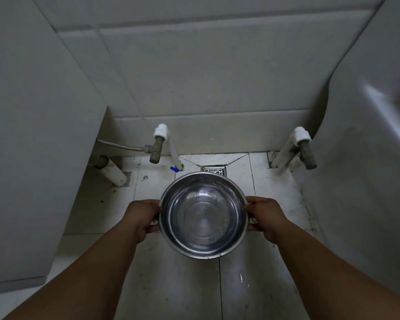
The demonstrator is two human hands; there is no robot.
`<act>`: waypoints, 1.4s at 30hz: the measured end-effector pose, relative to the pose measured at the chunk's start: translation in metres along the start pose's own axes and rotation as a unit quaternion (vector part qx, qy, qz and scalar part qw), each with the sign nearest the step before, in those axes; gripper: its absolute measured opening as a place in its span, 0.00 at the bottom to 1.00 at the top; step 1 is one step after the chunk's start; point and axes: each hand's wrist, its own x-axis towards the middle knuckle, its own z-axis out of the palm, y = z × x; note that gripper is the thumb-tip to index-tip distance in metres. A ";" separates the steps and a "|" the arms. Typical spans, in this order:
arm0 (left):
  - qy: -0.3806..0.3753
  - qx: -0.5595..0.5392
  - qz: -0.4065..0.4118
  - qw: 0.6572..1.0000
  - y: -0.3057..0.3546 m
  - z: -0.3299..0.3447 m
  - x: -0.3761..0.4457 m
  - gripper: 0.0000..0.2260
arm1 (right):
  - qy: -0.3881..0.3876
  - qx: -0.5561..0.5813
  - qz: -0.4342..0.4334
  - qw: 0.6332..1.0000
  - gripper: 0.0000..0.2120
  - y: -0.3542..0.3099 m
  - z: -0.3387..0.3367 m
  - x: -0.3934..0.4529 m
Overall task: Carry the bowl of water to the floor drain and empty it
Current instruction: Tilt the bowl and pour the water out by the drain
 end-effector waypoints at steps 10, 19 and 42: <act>0.008 0.011 -0.009 1.000 0.007 -0.002 -0.002 0.11 | 0.003 -0.003 0.007 1.000 0.17 0.002 0.002 0.001; 0.015 0.017 -0.013 1.000 0.009 -0.004 -0.002 0.09 | -0.001 -0.007 0.011 1.000 0.17 0.002 0.003 0.003; 0.028 0.028 -0.013 0.999 0.027 -0.008 -0.002 0.10 | -0.004 0.023 0.032 0.999 0.13 -0.007 0.006 0.004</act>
